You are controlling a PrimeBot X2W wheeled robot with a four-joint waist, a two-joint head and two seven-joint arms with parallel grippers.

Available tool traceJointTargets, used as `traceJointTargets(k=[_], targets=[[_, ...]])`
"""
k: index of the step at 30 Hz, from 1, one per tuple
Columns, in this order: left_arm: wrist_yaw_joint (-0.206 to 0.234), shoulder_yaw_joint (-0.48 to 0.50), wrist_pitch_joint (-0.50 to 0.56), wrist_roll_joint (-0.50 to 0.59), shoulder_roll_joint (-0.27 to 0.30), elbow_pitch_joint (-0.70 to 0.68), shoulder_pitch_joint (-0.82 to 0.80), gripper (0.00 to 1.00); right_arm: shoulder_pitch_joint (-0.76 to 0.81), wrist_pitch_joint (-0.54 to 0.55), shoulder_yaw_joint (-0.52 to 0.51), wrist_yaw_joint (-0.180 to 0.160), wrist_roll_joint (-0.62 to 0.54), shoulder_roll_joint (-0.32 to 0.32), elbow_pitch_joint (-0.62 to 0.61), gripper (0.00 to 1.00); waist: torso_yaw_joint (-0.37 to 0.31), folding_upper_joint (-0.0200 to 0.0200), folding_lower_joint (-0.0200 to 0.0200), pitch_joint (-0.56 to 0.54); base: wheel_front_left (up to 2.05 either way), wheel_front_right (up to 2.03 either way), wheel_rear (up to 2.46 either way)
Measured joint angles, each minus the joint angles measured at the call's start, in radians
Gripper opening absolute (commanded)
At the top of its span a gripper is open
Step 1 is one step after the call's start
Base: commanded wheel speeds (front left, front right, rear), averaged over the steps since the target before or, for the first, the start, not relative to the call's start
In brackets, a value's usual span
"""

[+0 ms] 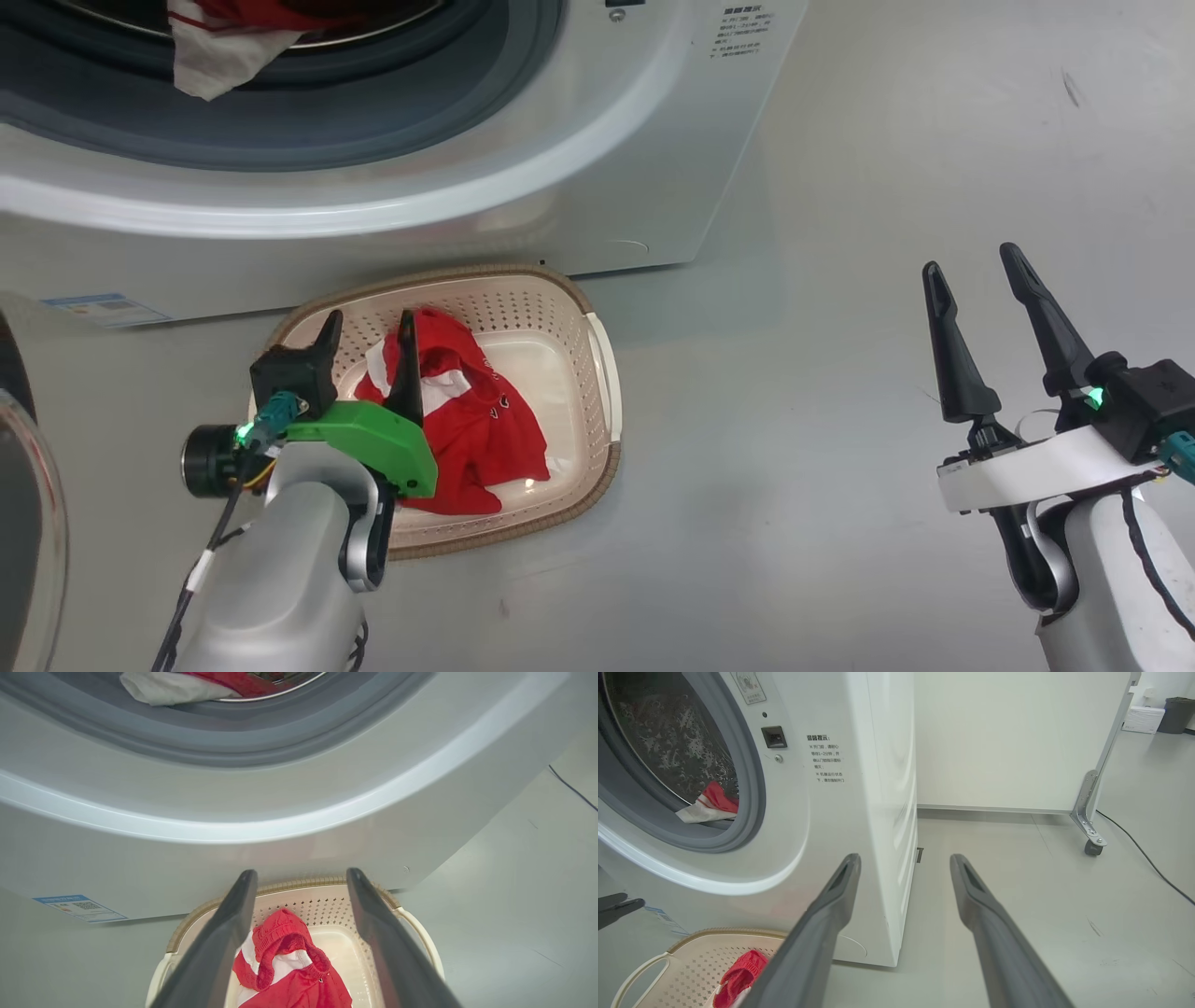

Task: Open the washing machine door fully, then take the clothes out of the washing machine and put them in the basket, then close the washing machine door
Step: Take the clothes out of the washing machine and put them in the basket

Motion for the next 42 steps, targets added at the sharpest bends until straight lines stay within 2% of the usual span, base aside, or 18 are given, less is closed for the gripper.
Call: traceJointTargets(k=[7,18,33,42], targets=[[0.000,0.079,0.000,0.094,-0.002,-0.160,0.003,1.00,0.021,0.000,-0.014,0.000,-0.012,0.001,0.008,1.00,0.032,0.0000,0.0000,-0.047,0.00,0.00,0.00],[0.000,0.130,0.000,0.195,-0.003,-0.333,0.095,1.00,0.048,0.000,-0.026,0.000,-0.032,0.017,0.022,1.00,0.067,0.0000,0.0000,-0.136,0.00,0.00,0.00],[0.000,0.181,0.000,0.264,-0.001,-0.436,0.302,1.00,0.132,0.000,-0.003,-0.002,-0.053,0.061,0.050,1.00,0.069,0.0000,0.0000,-0.269,0.00,0.00,0.00],[0.000,0.181,0.000,0.264,0.001,-0.471,0.395,1.00,0.167,0.000,-0.005,-0.012,-0.060,0.073,0.050,1.00,0.053,0.0000,0.0000,-0.318,0.00,0.00,0.00]])
